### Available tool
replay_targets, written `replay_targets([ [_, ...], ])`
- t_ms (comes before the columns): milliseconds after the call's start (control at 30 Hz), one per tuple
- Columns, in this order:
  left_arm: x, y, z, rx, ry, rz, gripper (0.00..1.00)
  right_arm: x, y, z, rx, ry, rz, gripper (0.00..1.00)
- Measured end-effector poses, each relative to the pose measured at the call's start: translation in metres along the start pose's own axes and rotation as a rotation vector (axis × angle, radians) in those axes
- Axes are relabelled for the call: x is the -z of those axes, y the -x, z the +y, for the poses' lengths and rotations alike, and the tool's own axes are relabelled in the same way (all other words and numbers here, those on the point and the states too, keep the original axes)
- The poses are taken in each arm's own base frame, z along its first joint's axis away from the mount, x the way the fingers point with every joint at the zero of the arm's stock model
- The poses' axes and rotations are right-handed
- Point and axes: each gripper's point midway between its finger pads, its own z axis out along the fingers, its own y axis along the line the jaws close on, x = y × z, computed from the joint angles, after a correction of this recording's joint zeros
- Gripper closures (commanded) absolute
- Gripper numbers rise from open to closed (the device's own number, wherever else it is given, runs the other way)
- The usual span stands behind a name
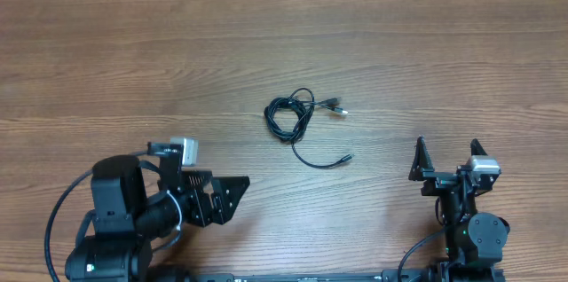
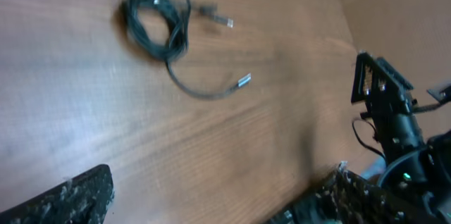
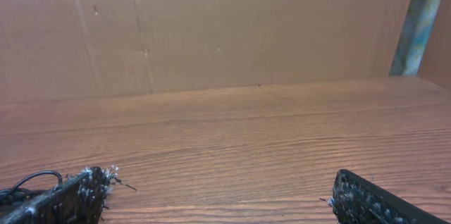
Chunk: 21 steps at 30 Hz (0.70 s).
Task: Untangle cables
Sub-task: 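Raise the left gripper and swing it toward the black cable coil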
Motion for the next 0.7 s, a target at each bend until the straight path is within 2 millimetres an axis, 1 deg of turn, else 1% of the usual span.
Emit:
replay_targets([
  [100, 0.0, -0.009, 0.002, 0.038, 0.006, 0.032, 0.0, 0.0, 0.0, 0.0, 0.0, -0.001, 0.0, 0.0],
  [133, 0.0, -0.01, 0.002, 0.041, 0.008, 0.035, 0.02, 0.0, 0.0, 0.0, 0.0, 0.0, 0.0, 0.0],
  [167, 0.0, -0.01, 0.004, 0.046, 0.017, 0.035, 0.08, 0.0, 0.0, 0.0, 0.0, -0.001, 0.0, 0.0],
  [200, 0.0, -0.01, 0.005, 0.05, 0.025, 0.033, 0.1, 0.0, 0.0, 0.0, 0.0, -0.001, 0.0, 0.0],
  [333, 0.001, -0.008, 0.014, 0.091, 0.079, 0.02, 0.16, 0.0, 0.0, 0.0, 0.0, 0.0, 0.0, 0.0],
  [433, 0.001, -0.006, 0.021, 0.128, 0.117, 0.008, 0.23, 0.0, 0.0, 0.0, 0.0, 0.0, 0.0, 0.0],
  [567, 0.002, -0.004, 0.025, 0.185, 0.142, -0.008, 0.24, 0.0, 0.0, 0.0, 0.0, 0.0, 0.0, 0.0],
  [700, 0.002, 0.005, 0.025, 0.192, 0.142, -0.046, 0.24, 0.0, 0.0, 0.0, 0.0, 0.0, 0.001, 0.0],
])
